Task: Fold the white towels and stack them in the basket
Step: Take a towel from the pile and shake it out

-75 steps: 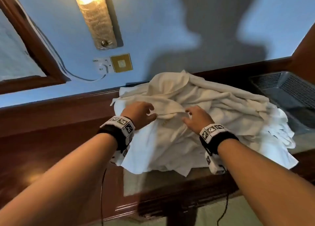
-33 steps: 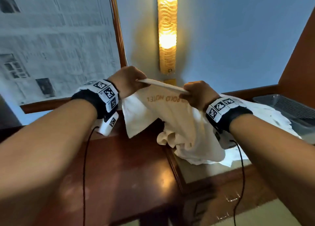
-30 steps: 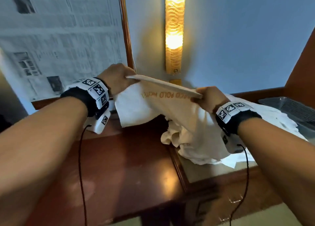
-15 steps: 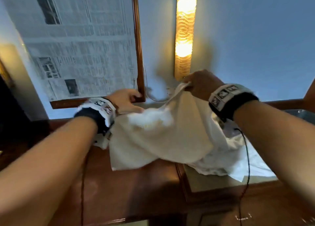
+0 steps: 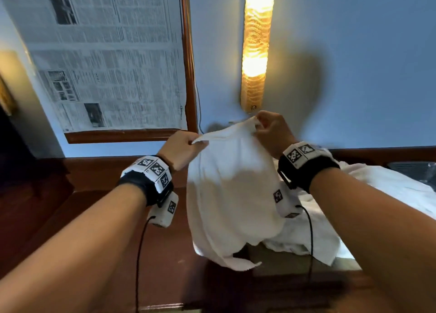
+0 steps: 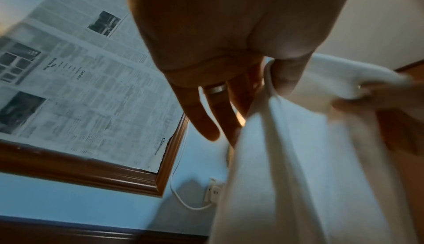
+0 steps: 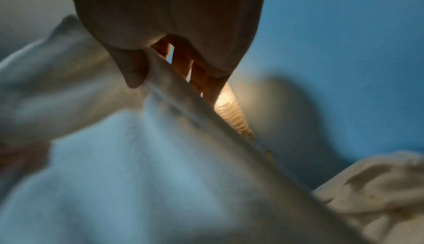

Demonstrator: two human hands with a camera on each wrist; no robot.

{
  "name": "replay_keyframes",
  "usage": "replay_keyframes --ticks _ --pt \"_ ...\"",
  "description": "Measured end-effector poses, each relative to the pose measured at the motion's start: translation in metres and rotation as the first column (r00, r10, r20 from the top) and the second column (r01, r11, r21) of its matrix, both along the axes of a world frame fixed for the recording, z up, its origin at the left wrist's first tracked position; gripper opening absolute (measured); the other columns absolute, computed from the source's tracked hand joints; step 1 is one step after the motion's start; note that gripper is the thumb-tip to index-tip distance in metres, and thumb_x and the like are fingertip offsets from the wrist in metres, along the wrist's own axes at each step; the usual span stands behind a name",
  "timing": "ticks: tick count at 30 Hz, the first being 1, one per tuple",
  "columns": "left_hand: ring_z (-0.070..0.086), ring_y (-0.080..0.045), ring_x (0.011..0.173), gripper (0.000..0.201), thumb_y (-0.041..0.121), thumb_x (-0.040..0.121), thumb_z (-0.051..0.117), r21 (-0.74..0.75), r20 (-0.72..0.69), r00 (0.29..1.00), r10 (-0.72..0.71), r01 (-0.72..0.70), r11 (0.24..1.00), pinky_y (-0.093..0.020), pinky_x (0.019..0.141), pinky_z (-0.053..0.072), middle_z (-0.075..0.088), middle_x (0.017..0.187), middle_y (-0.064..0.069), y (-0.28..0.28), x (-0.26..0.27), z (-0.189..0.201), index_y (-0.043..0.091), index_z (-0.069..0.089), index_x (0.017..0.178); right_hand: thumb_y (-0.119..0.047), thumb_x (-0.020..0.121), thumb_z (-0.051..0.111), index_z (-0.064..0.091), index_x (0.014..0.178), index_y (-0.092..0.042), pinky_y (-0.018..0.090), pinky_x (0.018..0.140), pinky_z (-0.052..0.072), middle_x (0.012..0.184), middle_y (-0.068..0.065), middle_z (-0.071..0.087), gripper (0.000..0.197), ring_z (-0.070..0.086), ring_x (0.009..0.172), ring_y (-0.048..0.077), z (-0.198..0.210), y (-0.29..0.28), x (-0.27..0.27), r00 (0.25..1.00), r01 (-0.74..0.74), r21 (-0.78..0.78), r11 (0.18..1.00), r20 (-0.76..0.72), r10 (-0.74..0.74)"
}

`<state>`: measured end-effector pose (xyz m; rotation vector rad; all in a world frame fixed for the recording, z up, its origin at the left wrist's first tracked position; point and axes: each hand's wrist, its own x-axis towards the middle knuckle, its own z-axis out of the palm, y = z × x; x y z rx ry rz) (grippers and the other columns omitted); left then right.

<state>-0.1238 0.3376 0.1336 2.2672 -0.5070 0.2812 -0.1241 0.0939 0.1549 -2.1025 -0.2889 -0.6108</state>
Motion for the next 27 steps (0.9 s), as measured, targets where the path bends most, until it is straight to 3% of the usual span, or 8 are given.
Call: replay_keyframes --ticks 3,5,7,9,11,18,22,27 --pt "0.042 -0.005 0.051 0.043 0.039 0.099 0.061 -0.066 0.052 0.998 0.035 -0.032 0.997 -0.022 0.052 0.03 0.051 0.06 -0.006 -0.024 -0.009 -0.003 0.008 0.058 0.07 -0.019 0.084 0.072 0.053 0.064 -0.024 0.029 0.06 0.032 0.063 -0.01 0.048 0.028 0.043 0.06 0.009 0.007 0.027 0.006 0.994 -0.108 -0.115 0.988 0.016 0.11" --pt "0.045 -0.01 0.052 0.048 0.037 0.101 0.058 -0.182 0.104 0.991 0.089 -0.069 0.981 -0.026 0.051 0.032 0.053 0.061 -0.015 -0.033 -0.013 0.002 -0.002 0.058 0.073 -0.027 0.088 0.071 0.053 0.073 -0.018 0.031 0.06 0.03 0.065 -0.01 0.047 0.025 0.046 0.062 0.013 0.012 0.038 0.009 0.991 -0.105 -0.3 0.948 0.049 0.125" --pt "0.043 -0.012 0.053 0.041 0.025 0.102 0.058 -0.283 0.148 0.981 0.125 -0.079 0.956 -0.027 0.051 0.032 0.05 0.059 -0.007 -0.027 -0.013 0.011 0.004 0.056 0.066 -0.028 0.09 0.069 0.053 0.075 -0.015 0.033 0.061 0.031 0.066 -0.004 0.048 0.026 0.048 0.066 0.021 0.014 0.04 0.01 0.988 -0.106 -0.33 0.938 0.074 0.138" --pt "0.047 -0.011 0.057 0.036 0.018 0.101 0.059 -0.295 0.185 0.975 0.125 -0.066 0.953 -0.026 0.054 0.036 0.054 0.062 -0.001 -0.014 -0.014 0.022 0.018 0.059 0.065 -0.029 0.09 0.069 0.05 0.071 -0.01 0.036 0.061 0.031 0.065 0.002 0.045 0.033 0.046 0.065 0.025 0.008 0.037 0.012 0.986 -0.103 -0.389 0.915 0.084 0.147" --pt "0.054 -0.016 0.064 0.029 0.02 0.102 0.058 -0.24 0.198 0.973 0.118 -0.068 0.968 -0.028 0.06 0.04 0.061 0.071 -0.013 0.003 -0.014 0.029 0.01 0.064 0.076 -0.028 0.09 0.069 0.049 0.067 -0.009 0.036 0.061 0.031 0.063 0.005 0.046 0.036 0.048 0.065 0.026 -0.012 0.028 0.017 0.988 -0.12 -0.459 0.88 0.035 0.153" --pt "0.063 -0.022 0.08 0.019 0.009 0.101 0.055 -0.192 0.191 0.947 0.259 -0.222 0.956 -0.039 0.073 0.052 0.071 0.089 -0.014 0.101 -0.022 0.044 0.002 0.071 0.094 -0.022 0.094 0.06 0.068 0.079 -0.008 0.032 0.066 0.032 0.09 0.024 0.068 0.023 0.056 0.076 0.033 -0.099 -0.052 0.016 0.919 0.157 -0.473 0.867 -0.252 -0.304" --pt "0.066 0.003 0.082 0.049 -0.012 0.095 0.047 -0.217 0.16 0.975 0.152 -0.116 0.969 -0.021 0.074 0.053 0.073 0.081 0.02 0.118 -0.033 0.038 0.028 0.073 0.084 -0.019 0.094 0.061 0.071 0.091 -0.013 0.039 0.075 0.049 0.094 0.018 0.071 0.012 0.063 0.086 0.036 -0.058 -0.007 0.016 0.964 0.237 -0.275 0.932 -0.05 -0.259" --pt "0.068 -0.005 0.09 0.021 0.012 0.103 0.051 -0.395 0.094 0.994 -0.051 0.085 0.915 -0.025 0.081 0.053 0.074 0.095 0.013 0.097 -0.041 0.036 0.01 0.072 0.1 -0.013 0.088 0.066 0.075 0.09 -0.01 0.024 0.071 0.044 0.079 -0.004 0.066 0.01 0.055 0.072 0.01 0.021 0.103 -0.019 0.939 0.02 -0.193 0.981 0.342 0.048"
